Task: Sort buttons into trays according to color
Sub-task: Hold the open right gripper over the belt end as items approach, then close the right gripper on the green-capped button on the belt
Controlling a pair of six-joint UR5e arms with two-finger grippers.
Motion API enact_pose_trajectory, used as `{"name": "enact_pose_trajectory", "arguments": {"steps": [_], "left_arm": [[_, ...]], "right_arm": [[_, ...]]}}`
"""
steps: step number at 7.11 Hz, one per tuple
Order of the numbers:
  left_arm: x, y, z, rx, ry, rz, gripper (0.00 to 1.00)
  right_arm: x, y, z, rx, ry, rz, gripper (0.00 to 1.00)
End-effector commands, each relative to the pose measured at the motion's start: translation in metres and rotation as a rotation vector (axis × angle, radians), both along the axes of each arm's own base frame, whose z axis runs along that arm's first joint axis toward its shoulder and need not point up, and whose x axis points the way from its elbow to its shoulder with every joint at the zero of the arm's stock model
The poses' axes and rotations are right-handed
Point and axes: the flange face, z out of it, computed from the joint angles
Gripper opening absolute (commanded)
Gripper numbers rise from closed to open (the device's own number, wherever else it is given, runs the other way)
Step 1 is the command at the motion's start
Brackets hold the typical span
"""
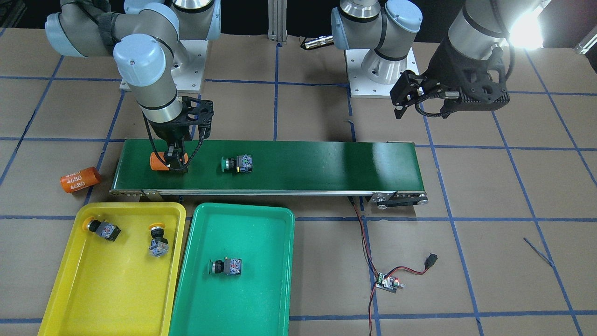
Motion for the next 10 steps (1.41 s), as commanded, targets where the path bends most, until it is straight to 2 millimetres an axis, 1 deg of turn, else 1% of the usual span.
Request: {"name": "enact_pose_trajectory", "arguments": {"steps": [1,9,10], "left_arm": [[0.0000,0.0001,0.0003,-0.001,0.000,0.000,1.00],[0.0008,-0.0011,0.0026,-0.005,0.000,0.001,1.00],[0.0016,-0.0012,0.0026,-0.005,0.000,0.003,1.00]], "right_arm": [[0.0000,0.0001,-0.0001,0.001,0.000,0.000,1.00],[-0.0002,0.0002,-0.0002,0.002,0.002,0.000,1.00],[-0.0008,-0.0012,-0.0065,0.019,0.002,0.005,1.00]]}}
